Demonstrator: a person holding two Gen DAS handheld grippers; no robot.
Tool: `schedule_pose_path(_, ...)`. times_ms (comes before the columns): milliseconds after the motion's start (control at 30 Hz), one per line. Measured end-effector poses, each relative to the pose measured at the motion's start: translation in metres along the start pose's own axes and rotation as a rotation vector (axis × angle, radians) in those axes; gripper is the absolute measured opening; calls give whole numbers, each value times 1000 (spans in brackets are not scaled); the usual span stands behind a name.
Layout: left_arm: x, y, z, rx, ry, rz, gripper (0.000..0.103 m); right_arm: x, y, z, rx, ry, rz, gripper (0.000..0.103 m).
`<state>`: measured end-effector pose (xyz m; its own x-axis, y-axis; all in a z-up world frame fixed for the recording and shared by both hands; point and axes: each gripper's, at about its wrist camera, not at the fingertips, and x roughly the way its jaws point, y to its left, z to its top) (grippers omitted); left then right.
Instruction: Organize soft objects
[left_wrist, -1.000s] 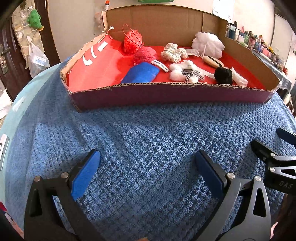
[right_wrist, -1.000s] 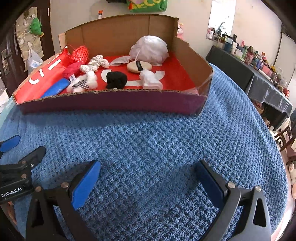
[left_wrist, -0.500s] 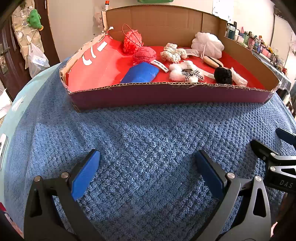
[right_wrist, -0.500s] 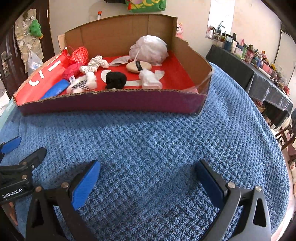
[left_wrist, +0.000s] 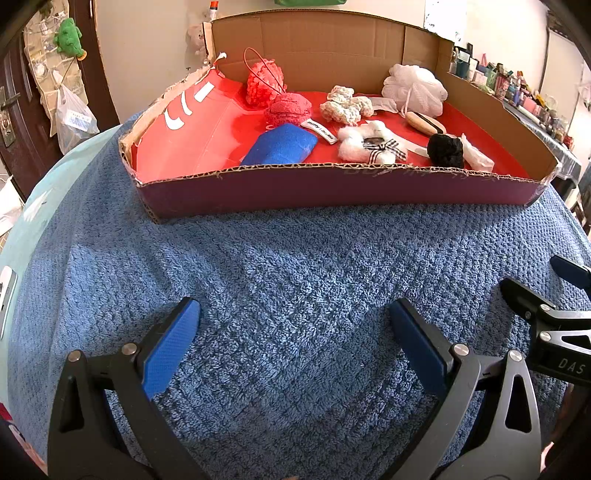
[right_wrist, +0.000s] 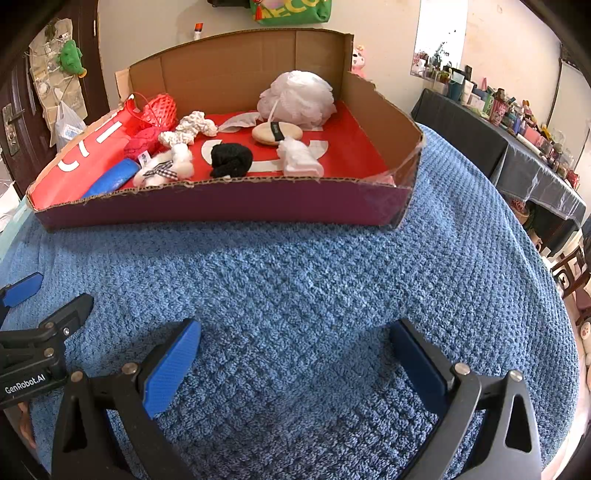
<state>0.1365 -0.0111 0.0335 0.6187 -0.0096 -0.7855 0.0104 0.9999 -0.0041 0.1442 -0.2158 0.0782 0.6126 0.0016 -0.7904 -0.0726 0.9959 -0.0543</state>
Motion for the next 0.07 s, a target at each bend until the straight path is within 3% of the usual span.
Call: schedule_pose_path(67,0,0,0,0,0,0,103,0,0,0,0,0,0,103)
